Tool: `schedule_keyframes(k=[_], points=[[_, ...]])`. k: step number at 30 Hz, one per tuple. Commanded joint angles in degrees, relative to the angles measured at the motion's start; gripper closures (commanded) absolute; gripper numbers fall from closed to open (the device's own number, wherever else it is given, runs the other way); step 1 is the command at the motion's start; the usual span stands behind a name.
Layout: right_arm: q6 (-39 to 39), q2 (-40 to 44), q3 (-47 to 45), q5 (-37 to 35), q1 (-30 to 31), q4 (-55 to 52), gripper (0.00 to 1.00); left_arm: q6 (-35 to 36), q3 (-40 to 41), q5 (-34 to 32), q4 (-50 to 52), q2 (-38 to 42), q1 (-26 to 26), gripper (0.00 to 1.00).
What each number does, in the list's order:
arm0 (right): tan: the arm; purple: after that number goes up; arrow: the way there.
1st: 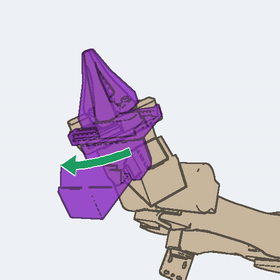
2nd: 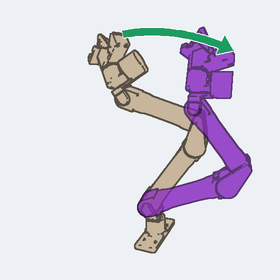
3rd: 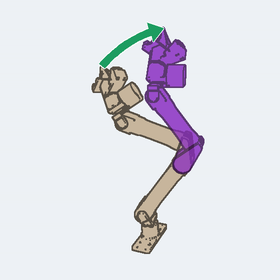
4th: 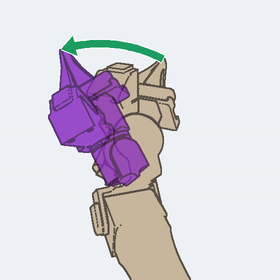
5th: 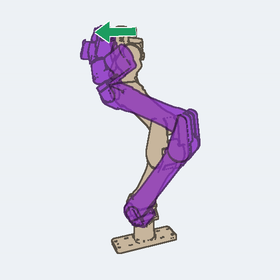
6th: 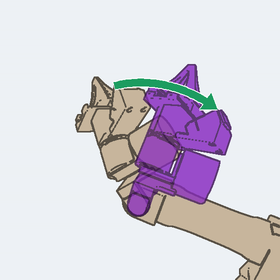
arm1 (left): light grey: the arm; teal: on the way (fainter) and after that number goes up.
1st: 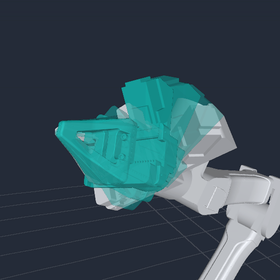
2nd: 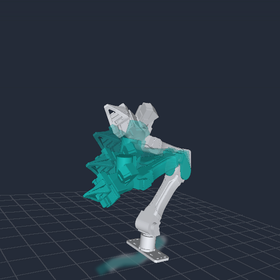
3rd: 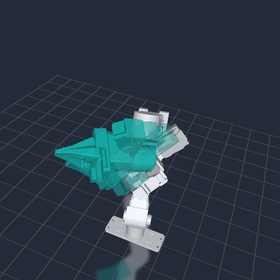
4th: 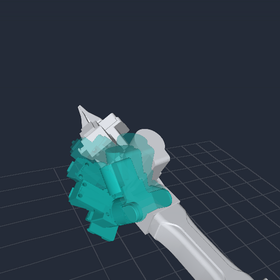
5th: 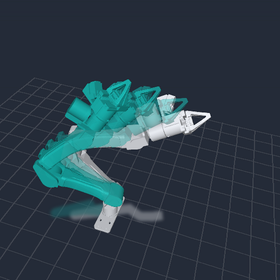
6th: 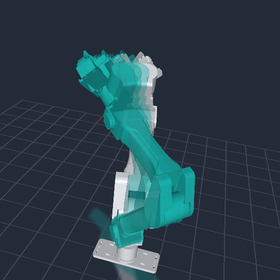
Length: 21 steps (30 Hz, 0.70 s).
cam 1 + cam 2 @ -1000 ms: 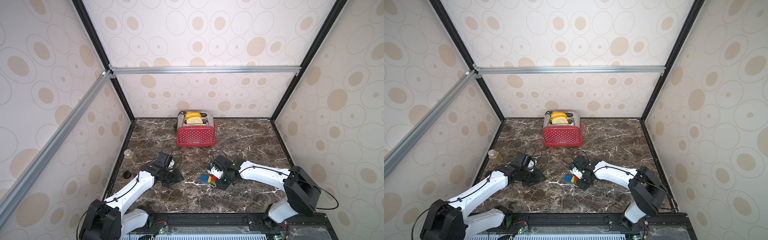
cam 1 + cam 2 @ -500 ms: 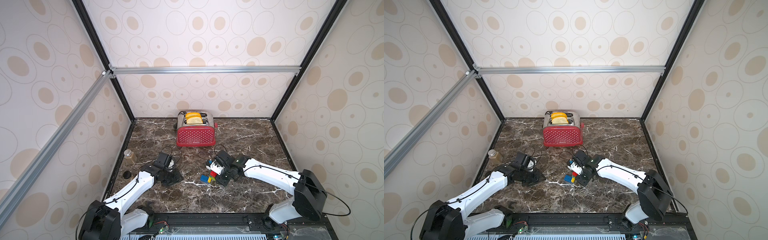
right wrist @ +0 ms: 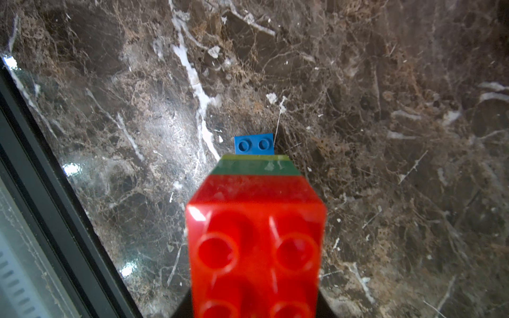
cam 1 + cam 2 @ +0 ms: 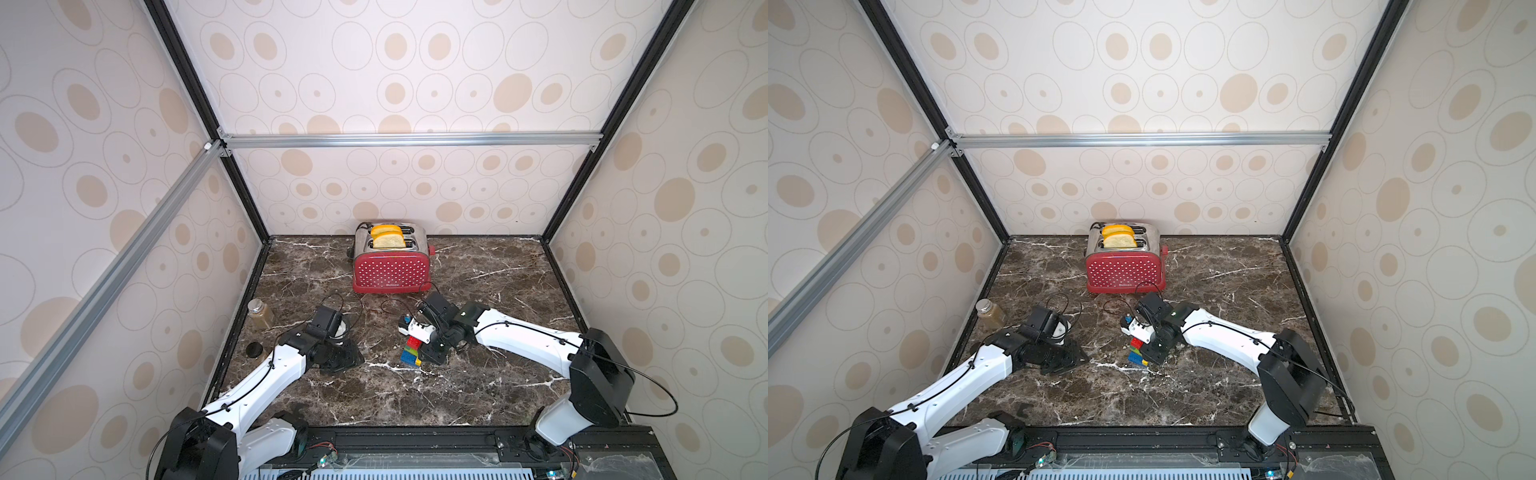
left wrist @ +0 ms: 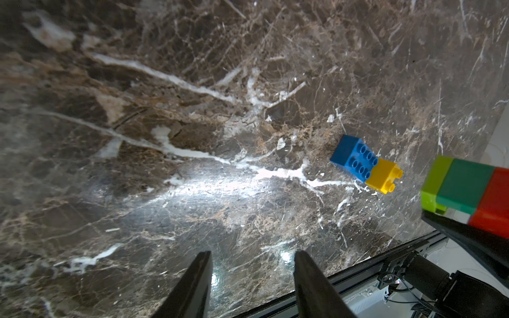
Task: Assemble the number 5 with lego
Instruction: Assemble the lego brick with the lego brick.
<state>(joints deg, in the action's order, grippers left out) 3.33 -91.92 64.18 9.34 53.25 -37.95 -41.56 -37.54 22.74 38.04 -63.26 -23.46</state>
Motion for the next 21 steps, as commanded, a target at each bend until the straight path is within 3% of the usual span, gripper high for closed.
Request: schedule_keyframes(k=[1,21], points=[[1.25,-1.22,1.31,1.53,0.1,0.13,0.65,1.57,-1.66,-1.12,1.68,0.73,-0.18,0.49],[1.09,-4.48,1.41,1.05,0.34,1.08,0.66,1.11,-0.97,-1.25,1.33,0.76,-0.22,0.49]])
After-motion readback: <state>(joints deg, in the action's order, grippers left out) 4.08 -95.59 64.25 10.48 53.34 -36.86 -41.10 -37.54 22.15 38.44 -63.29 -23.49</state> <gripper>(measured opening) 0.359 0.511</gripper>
